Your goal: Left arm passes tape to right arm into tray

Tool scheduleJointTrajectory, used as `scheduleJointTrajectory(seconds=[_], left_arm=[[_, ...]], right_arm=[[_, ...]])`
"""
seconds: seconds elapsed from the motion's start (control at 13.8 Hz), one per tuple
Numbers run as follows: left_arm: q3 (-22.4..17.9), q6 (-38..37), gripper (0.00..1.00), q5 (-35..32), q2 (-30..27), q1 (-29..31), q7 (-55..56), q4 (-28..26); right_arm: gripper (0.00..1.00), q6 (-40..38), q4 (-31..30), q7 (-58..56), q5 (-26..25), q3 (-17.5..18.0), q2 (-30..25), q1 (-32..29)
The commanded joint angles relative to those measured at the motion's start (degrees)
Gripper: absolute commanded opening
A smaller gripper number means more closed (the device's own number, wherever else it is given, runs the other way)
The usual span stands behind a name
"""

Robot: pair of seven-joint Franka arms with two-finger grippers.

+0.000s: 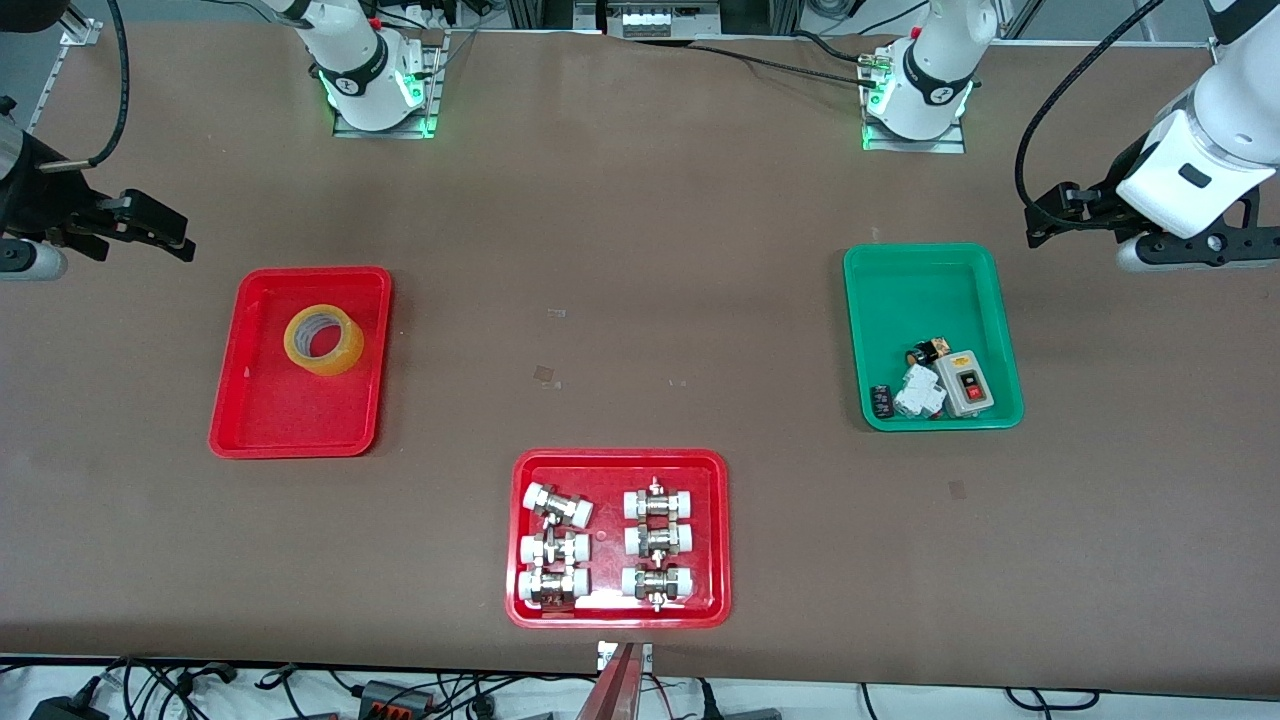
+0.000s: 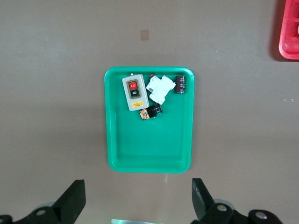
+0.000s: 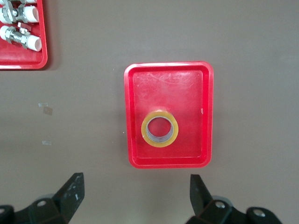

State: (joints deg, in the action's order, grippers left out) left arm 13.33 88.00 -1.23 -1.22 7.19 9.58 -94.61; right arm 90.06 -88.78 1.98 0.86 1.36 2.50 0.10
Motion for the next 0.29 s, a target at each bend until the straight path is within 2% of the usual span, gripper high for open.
scheduleJointTrajectory(seconds=[0.0,0.22], left_arm=[[-0.3,0.5,1.00,1.0,-0.7,0.0,-1.3,-0.7],[-0.3,0.4,1.00,1.0,-0.7,0.0,-1.2,-0.6]], right_arm=[[1.00,-0.2,1.0,-0.2,-0.2,0.0,0.5,-0.2],[1.00,-0.1,1.0,-0.2,-0.2,-0.1,0.5,-0.2]])
